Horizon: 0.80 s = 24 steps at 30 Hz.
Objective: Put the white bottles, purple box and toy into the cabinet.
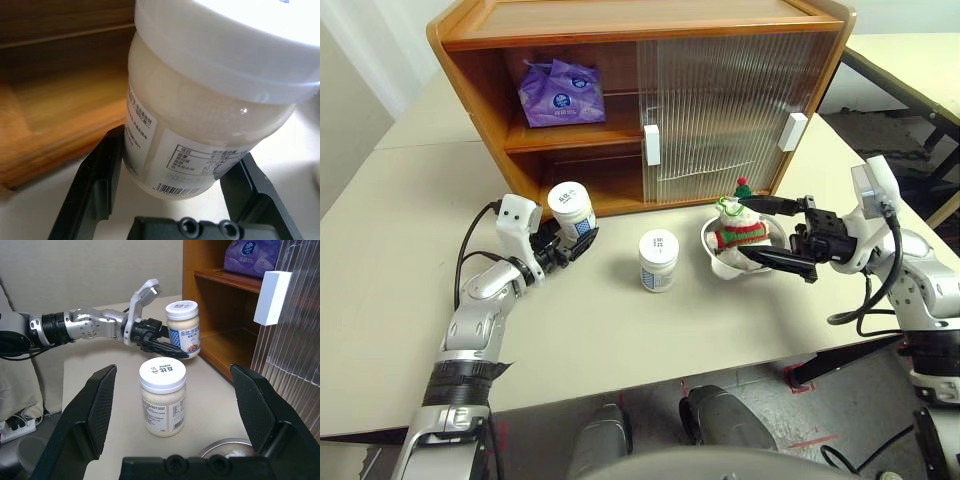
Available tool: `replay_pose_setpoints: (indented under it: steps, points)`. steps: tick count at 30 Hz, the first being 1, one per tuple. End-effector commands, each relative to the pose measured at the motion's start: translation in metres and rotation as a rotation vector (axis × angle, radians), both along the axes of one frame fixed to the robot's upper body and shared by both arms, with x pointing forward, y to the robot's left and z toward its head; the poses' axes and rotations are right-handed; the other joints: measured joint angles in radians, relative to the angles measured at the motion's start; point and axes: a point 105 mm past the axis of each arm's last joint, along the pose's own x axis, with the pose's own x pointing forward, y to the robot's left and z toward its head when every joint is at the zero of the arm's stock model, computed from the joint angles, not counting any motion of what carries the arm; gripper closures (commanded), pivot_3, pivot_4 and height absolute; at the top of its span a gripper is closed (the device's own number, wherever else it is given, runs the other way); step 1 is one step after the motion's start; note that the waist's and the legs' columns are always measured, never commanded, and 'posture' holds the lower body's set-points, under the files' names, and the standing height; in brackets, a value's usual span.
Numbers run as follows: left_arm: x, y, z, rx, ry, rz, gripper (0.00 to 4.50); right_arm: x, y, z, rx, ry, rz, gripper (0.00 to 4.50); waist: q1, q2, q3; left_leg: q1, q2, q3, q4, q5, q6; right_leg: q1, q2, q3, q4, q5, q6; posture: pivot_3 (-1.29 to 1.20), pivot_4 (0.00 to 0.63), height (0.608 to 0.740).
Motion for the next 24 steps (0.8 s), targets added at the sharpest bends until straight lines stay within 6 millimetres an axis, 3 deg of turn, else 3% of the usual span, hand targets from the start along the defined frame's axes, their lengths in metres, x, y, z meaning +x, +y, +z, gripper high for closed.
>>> replay_pose_setpoints:
  steps: [1, 8, 24]
  points:
    - [0.008, -0.001, 0.010, 0.014, -0.049, 0.023, 1.35, -0.003, 0.003, -0.001, -0.002, 0.002, 0.002, 0.00, 0.000, 0.000, 0.000, 0.000, 0.000, 0.000, 0.000, 0.000, 0.001, 0.000, 0.000, 0.000, -0.001, 0.000, 0.001, -0.28, 0.056, 0.740]
    - [0.024, -0.001, 0.024, 0.014, -0.099, 0.090, 1.35, 0.000, 0.004, 0.001, 0.003, -0.006, 0.000, 0.00, 0.001, -0.002, 0.001, 0.000, -0.002, 0.001, 0.000, 0.002, 0.002, 0.002, 0.000, 0.001, -0.002, 0.002, 0.004, -0.28, 0.054, 0.740]
    - [0.046, -0.007, 0.022, 0.007, -0.118, 0.166, 1.35, 0.005, 0.008, 0.000, 0.022, -0.031, -0.087, 0.00, -0.001, -0.002, 0.001, 0.000, -0.005, 0.000, 0.001, 0.004, 0.005, 0.004, 0.000, 0.002, -0.005, 0.005, 0.009, -0.29, 0.048, 0.740]
